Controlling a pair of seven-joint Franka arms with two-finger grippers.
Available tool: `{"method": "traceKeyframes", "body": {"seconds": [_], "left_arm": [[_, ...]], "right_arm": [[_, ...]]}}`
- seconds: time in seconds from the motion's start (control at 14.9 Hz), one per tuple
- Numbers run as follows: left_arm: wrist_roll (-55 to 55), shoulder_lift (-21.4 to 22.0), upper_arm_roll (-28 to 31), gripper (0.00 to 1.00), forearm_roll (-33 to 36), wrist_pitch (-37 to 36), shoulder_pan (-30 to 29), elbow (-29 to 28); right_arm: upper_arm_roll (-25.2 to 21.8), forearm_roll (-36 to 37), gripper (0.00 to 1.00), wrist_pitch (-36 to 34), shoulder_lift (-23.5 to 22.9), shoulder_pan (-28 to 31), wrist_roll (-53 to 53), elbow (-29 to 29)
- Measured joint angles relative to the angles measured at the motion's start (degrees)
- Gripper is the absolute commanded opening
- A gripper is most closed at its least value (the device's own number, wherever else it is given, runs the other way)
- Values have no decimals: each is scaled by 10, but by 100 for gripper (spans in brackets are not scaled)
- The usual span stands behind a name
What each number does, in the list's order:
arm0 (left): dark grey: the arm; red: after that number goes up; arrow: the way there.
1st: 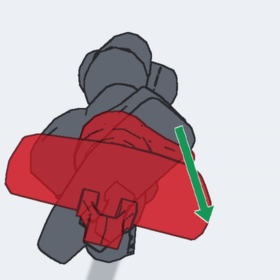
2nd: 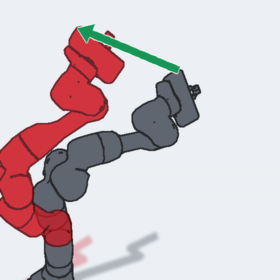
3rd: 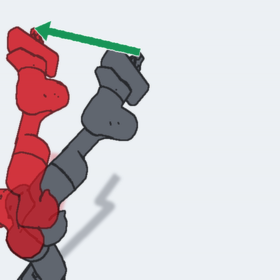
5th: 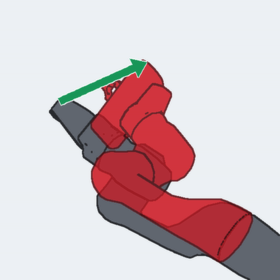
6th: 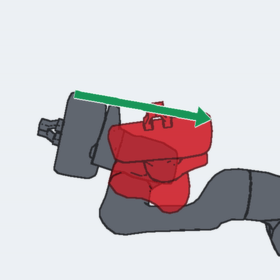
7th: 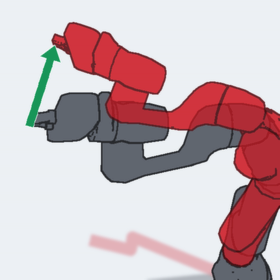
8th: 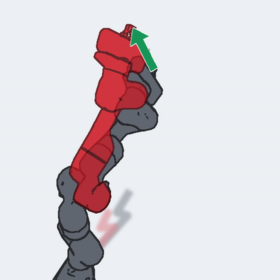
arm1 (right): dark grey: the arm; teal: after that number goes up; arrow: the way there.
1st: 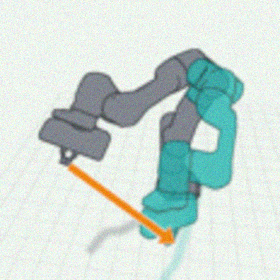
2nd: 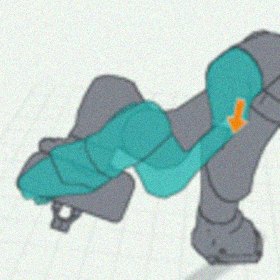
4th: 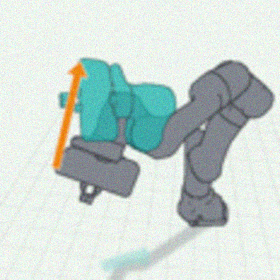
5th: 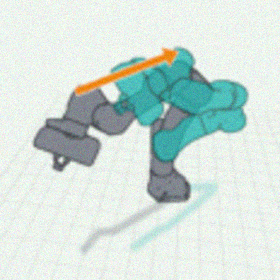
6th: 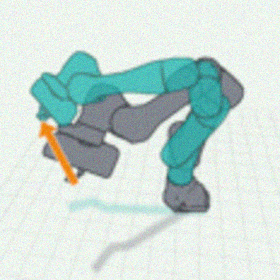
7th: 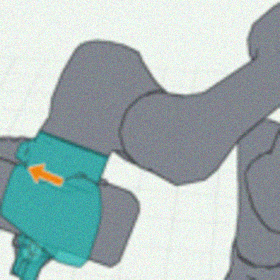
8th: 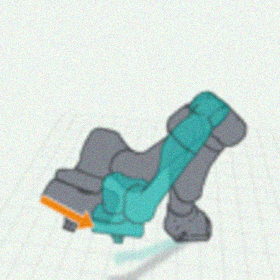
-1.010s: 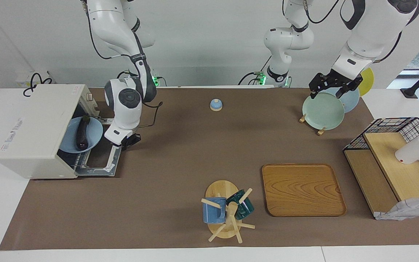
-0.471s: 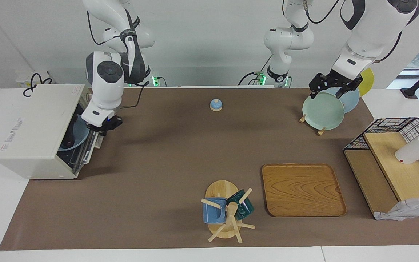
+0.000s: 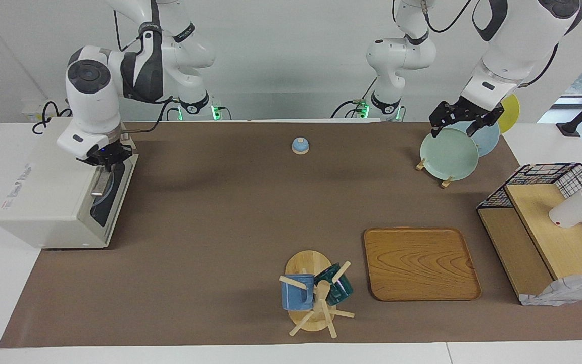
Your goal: Put eggplant into oven
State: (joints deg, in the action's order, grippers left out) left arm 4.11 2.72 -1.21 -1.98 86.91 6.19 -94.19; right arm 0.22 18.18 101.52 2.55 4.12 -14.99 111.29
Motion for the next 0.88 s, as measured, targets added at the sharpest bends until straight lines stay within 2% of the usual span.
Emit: {"method": "traceKeyframes", "body": {"seconds": [0.2, 0.27, 0.34, 0.4, 0.61, 0.88], "left_arm": [[0, 0, 0, 100, 0, 0, 0, 0], [0, 0, 0, 100, 0, 0, 0, 0], [0, 0, 0, 100, 0, 0, 0, 0], [0, 0, 0, 100, 0, 0, 0, 0], [0, 0, 0, 100, 0, 0, 0, 0], [0, 0, 0, 100, 0, 0, 0, 0]], "right_arm": [[0, -62, 49, -79, 0, 0, 0, -91], [1, -77, 60, -96, 0, 0, 0, -114], [1, -92, 86, -110, -2, 0, 1, -135], [1, -108, 100, -125, -5, 0, 5, -155], [-1, -135, 100, -157, -27, 2, 32, -205], [-1, -137, 100, -159, -35, 14, 36, -216]]}}
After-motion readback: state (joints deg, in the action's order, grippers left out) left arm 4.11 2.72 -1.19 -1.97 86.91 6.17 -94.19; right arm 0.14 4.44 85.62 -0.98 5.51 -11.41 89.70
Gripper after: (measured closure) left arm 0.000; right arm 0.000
